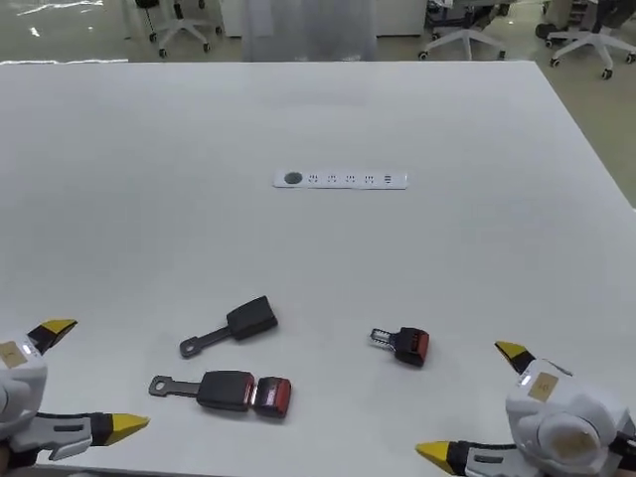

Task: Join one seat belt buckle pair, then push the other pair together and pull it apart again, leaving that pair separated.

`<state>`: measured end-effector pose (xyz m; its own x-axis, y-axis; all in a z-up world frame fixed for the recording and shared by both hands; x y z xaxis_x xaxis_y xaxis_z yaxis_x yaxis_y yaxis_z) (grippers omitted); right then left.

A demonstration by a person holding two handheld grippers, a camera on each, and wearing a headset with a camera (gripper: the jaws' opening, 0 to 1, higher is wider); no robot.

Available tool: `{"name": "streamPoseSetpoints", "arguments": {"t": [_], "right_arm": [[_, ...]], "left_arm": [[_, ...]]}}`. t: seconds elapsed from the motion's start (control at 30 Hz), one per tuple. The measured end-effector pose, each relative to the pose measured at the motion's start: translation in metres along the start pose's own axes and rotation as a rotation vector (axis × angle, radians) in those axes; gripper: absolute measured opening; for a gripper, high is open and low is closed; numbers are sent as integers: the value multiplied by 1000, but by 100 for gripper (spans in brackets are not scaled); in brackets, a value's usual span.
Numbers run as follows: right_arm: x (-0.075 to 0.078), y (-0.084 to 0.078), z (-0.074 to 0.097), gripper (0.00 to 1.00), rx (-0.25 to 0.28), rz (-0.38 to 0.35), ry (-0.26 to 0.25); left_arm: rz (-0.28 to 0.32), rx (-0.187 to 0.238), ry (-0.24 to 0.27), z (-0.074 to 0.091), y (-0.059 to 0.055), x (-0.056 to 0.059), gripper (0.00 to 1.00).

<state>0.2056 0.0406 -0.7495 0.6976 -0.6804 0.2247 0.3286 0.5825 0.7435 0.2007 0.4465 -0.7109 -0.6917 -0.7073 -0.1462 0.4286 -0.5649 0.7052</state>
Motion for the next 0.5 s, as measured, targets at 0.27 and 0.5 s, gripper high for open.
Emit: {"name": "streamPoseSetpoints", "arguments": {"t": [0.27, 0.5], "right_arm": [[7, 3, 0, 100, 5, 10, -2], [3, 1, -3, 100, 0, -28, 18]], "left_arm": [[16, -6, 16, 3, 0, 2, 100], [10, -19, 27, 5, 0, 2, 100]]}}
Point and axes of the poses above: the centre of the closed fingertips' face, and the gripper's own axes: z roughly backward along the fingers, x roughly to its right, y roughly out of its top, the point moved 2 cm from there along z, roughly backward along the fingers, and after that the axes turned 7 degrees about -y, right-handed, at the moved point
